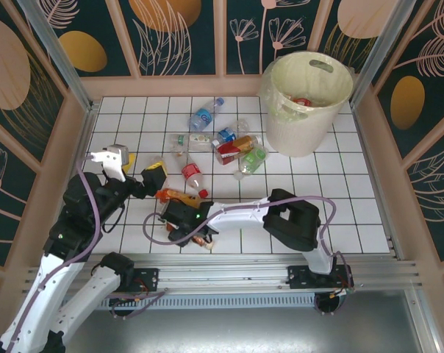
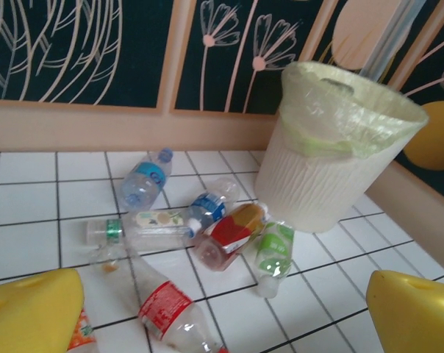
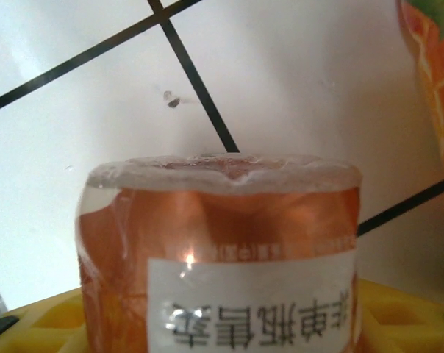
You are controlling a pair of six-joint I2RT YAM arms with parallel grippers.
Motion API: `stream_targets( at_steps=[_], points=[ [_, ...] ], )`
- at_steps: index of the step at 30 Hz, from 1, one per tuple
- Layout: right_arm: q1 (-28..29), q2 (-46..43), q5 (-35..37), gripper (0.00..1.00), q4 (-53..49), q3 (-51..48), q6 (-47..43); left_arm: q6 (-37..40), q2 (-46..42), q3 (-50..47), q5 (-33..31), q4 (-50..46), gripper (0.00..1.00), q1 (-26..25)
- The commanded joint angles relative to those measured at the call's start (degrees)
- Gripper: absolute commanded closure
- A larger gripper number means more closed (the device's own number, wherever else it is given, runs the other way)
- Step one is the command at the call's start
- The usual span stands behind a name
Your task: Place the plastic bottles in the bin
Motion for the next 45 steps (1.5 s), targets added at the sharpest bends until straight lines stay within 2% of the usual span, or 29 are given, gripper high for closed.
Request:
stream_targets(
  at_steps=[1,5,14,21,27,35,40,45],
  points=[
    [-1.1,-5.9,-5.0,0.47,4.2,-2.8,3.9,-2.1,0.7,-1.4,3.6,6.1,0.01,-0.3],
    [-3.9,-12.0,-8.3,0.47,9.5,-8.3,7.9,-3.9,0.8,-3.2,8.0,11.2,0.01,-0.3],
    [-13.8,-26.8,-18.9,0.48,18.2,-18.9,15.5,-5.6,3.4,-8.2,28.1,21.9,0.01,-0.3],
    [-21.8,-35.7,-19.8,0.48,17.4,-21.4,16.3,-6.0,8.0,-9.2,38.1,23.5,0.01,-0.3],
    [-28.8,-40.9,-15.4,0.48,13.1,-18.5,14.1,-9.7,9.9,-12.1,38.4,28.7,0.01,-0.3],
    [-39.4,-43.8,-10.2,0.48,7.4,-7.7,9.8,-15.6,6.9,-18.9,32.6,40.4,0.01,-0.3],
    [-46.4,-43.4,-7.1,0.49,7.1,-0.3,8.2,-17.6,5.6,-22.6,30.4,45.7,0.01,-0.3],
    [-53.6,-39.7,-6.5,0.49,7.8,7.8,7.9,-17.6,5.6,-24.0,29.5,46.6,0.01,-0.3]
  ],
)
